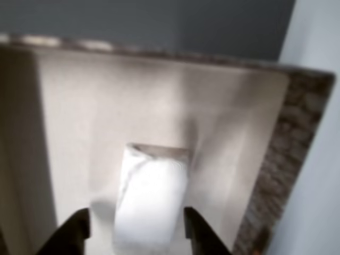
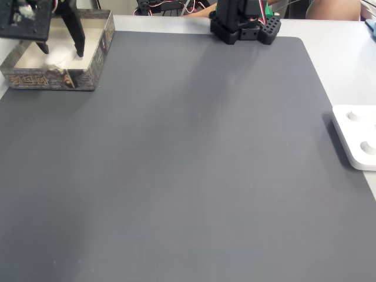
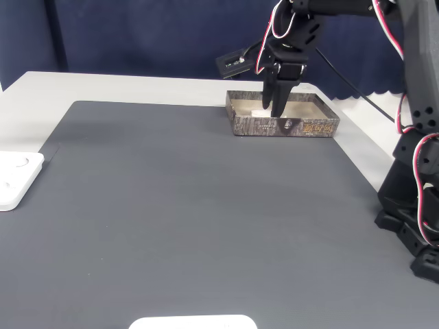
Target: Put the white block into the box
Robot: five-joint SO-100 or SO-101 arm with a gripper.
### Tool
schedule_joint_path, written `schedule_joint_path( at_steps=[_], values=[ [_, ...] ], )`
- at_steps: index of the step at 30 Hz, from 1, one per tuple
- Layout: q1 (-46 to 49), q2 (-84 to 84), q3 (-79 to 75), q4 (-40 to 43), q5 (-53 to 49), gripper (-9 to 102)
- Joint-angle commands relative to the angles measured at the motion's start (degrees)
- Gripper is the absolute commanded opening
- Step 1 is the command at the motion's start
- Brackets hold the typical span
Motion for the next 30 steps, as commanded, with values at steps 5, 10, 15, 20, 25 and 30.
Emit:
schedule_joint_path(
  at_steps=[5,10,15,20,25,30],
  values=[
    [-1.32,3.43,-2.29,-1.41,0.62,30],
    [-2.02,5.8,-2.02,-1.14,0.62,30],
    [-3.34,8.26,-0.62,-1.14,0.35,31],
    [-4.48,11.25,-0.62,-1.14,-0.18,33],
    [-5.98,14.59,1.58,-1.14,-1.67,33],
    [-8.35,18.81,6.33,-0.53,-4.48,33]
  ],
)
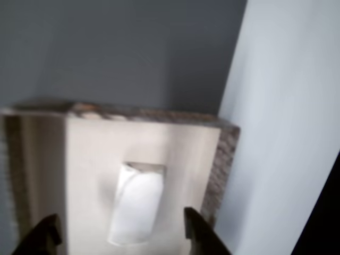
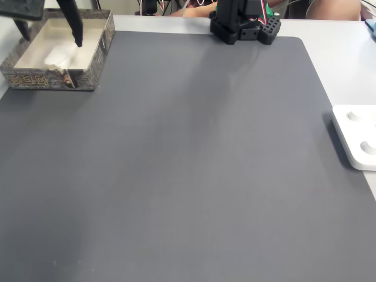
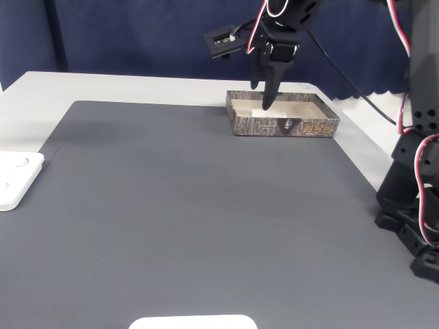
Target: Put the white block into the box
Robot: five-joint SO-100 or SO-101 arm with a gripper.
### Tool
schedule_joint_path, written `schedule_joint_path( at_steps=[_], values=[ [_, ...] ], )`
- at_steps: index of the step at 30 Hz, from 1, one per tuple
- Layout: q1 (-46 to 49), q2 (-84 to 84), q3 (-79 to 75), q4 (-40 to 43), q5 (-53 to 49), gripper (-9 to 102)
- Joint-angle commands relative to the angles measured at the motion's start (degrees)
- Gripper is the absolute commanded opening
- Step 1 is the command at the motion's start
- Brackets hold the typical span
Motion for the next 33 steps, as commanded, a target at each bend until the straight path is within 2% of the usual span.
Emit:
schedule_joint_path(
  at_steps=[1,14,22,30,33],
  values=[
    [-2.9,9.05,2.2,0.35,-2.46,33],
    [-9.23,24.87,14.59,2.72,-9.05,33],
    [-22.76,38.32,30.5,-1.85,-20.3,34],
    [-33.49,47.11,38.5,-4.31,-29.0,34],
    [-37.44,50.1,41.66,-6.15,-34.01,31]
  ],
)
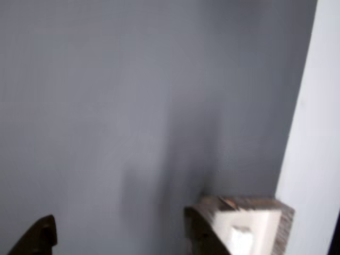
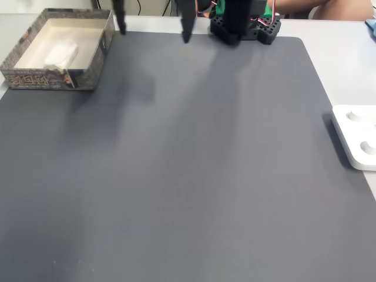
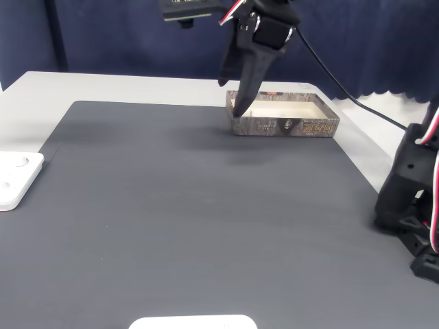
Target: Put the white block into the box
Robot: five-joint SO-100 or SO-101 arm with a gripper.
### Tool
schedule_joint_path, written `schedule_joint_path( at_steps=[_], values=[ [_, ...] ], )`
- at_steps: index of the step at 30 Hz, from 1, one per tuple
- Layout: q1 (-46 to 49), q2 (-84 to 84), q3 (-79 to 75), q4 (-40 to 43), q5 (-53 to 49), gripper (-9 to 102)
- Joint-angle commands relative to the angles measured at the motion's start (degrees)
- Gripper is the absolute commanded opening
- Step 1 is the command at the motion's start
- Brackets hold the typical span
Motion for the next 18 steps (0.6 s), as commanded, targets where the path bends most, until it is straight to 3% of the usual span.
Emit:
schedule_joint_path(
  at_steps=[1,11,18],
  values=[
    [-6.5,7.56,2.72,-3.34,-6.5,30],
    [-20.83,14.15,13.01,-6.68,-31.73,3],
    [-28.04,17.31,18.11,-7.12,-40.25,-2]
  ],
)
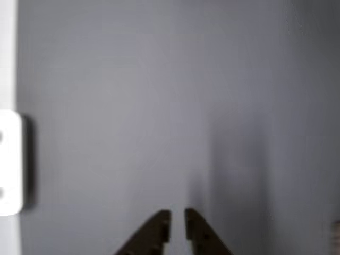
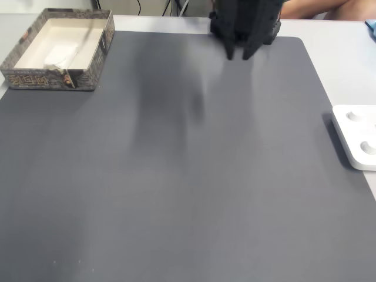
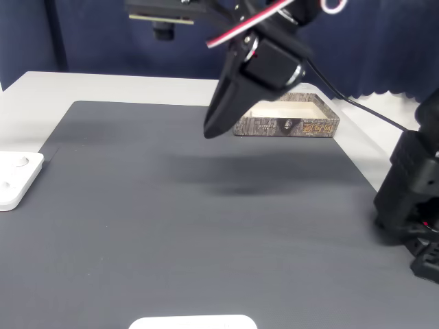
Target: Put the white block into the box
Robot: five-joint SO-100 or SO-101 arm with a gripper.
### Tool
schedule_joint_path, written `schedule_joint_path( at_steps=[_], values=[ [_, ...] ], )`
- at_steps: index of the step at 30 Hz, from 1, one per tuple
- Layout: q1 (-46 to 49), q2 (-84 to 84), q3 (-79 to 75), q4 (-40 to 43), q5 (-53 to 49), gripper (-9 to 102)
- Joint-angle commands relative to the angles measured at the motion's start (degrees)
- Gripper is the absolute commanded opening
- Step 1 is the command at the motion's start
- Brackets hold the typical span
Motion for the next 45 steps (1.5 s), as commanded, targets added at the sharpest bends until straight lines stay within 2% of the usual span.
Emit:
schedule_joint_path(
  at_steps=[1,15,34,45],
  values=[
    [-4.31,5.01,1.49,-1.23,-2.72,-2],
    [-13.71,24.17,23.99,-4.57,-8.96,-2],
    [-11.51,60.56,52.73,-4.66,-11.51,-2],
    [-10.37,71.02,60.73,-4.57,-10.9,-2]
  ],
)
